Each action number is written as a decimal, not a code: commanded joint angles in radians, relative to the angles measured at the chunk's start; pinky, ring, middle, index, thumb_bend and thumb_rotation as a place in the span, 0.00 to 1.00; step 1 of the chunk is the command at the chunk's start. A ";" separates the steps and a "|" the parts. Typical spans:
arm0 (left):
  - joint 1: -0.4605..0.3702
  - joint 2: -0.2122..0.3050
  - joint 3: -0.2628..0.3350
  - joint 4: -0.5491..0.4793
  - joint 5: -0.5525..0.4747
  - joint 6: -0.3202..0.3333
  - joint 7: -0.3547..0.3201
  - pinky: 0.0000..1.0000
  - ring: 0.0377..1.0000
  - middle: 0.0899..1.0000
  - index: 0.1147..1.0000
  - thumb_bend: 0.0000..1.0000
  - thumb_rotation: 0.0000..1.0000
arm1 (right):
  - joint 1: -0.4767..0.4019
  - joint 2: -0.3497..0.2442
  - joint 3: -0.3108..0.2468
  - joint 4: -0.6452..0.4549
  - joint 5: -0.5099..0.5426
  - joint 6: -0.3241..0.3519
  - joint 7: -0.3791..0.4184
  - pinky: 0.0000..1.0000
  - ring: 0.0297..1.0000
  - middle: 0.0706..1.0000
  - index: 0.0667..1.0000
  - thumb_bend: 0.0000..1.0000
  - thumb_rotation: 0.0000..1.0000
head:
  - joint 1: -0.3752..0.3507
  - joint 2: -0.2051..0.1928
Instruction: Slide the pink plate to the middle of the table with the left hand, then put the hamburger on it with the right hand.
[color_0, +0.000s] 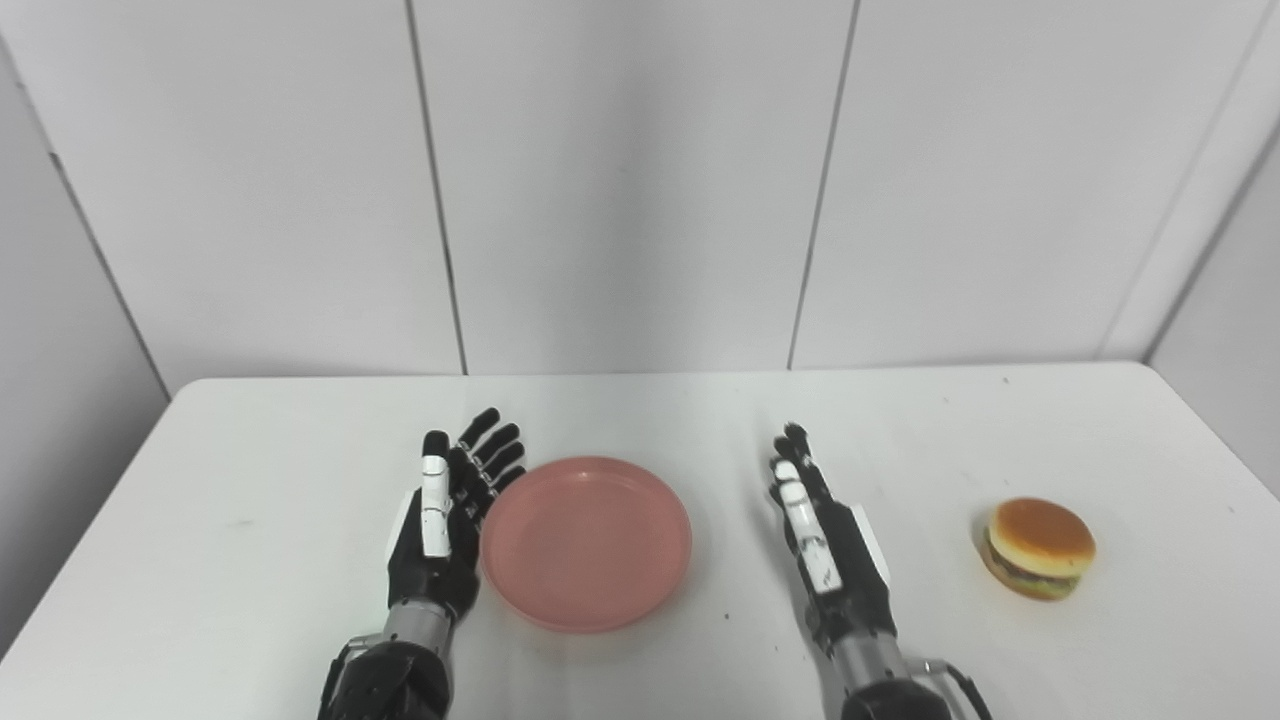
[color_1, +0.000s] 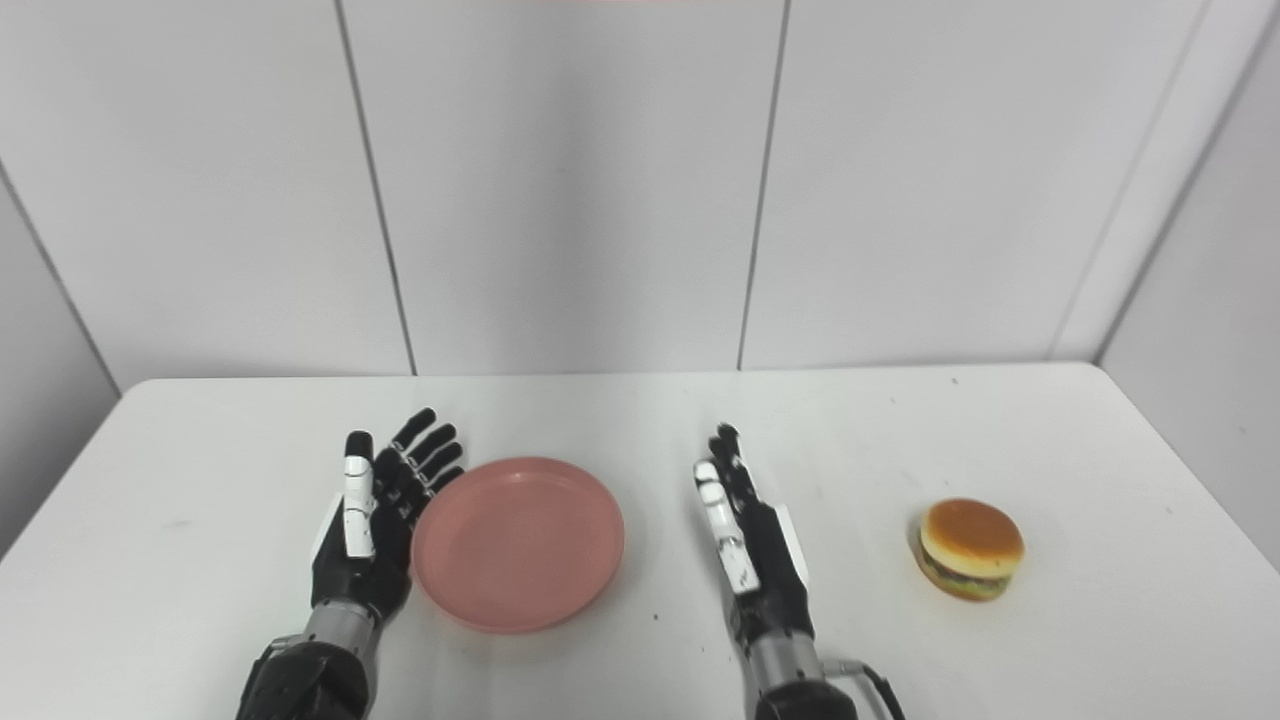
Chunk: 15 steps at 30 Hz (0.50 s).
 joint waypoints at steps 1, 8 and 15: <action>0.041 -0.024 -0.018 0.010 0.014 0.040 0.012 0.87 0.86 0.85 0.83 0.79 1.00 | -0.038 0.013 0.002 -0.031 -0.005 -0.022 -0.007 1.00 1.00 0.99 1.00 0.56 0.89 | 0.001 0.000; 0.083 -0.061 -0.054 -0.036 0.068 0.046 0.048 0.88 0.88 0.86 0.85 0.79 1.00 | -0.051 0.001 -0.010 -0.015 -0.009 -0.061 -0.015 1.00 0.99 0.98 1.00 0.56 0.87 | 0.005 0.002; 0.091 -0.070 -0.086 0.006 0.131 -0.043 0.061 0.95 0.94 0.93 0.92 0.76 1.00 | -0.080 -0.068 -0.028 0.035 -0.031 -0.136 -0.001 1.00 0.98 0.96 0.98 0.65 0.83 | 0.040 -0.018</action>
